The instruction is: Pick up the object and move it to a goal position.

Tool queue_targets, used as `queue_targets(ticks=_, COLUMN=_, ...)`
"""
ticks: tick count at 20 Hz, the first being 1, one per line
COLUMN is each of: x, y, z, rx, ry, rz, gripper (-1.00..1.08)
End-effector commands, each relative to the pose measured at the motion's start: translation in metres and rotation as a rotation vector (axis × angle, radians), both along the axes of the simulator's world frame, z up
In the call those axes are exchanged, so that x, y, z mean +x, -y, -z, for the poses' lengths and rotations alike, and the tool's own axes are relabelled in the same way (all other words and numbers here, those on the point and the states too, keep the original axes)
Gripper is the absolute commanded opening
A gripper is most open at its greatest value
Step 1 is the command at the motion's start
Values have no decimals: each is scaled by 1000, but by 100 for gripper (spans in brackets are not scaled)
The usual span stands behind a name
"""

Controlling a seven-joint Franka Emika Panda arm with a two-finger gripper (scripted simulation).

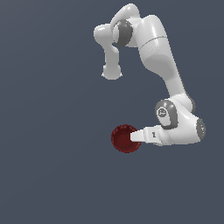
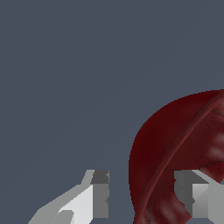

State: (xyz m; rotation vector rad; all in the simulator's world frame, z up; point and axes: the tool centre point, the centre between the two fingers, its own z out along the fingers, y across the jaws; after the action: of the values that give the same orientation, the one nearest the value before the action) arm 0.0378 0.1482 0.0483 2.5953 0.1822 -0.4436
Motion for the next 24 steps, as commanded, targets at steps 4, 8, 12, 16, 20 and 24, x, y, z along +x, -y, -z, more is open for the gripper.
queue_targets(ticks=4, x=-2, y=4, z=6, rx=-1, ry=0, rz=0, gripper=28)
queue_targets(ticks=8, x=-1, y=4, z=6, rx=-1, ry=0, rz=0, gripper=-100)
queue_targets(ticks=12, x=-1, y=4, z=6, rx=-1, ry=0, rz=0, gripper=-100)
queue_targets(ticks=16, x=-1, y=4, z=6, rx=-1, ry=0, rz=0, gripper=-100)
queue_targets(ticks=20, x=0, y=3, z=4, rx=0, ry=4, rz=-5, gripper=-100)
queue_targets(ticks=24, x=3, y=0, z=-6, rx=6, ry=21, rz=-32, gripper=-100)
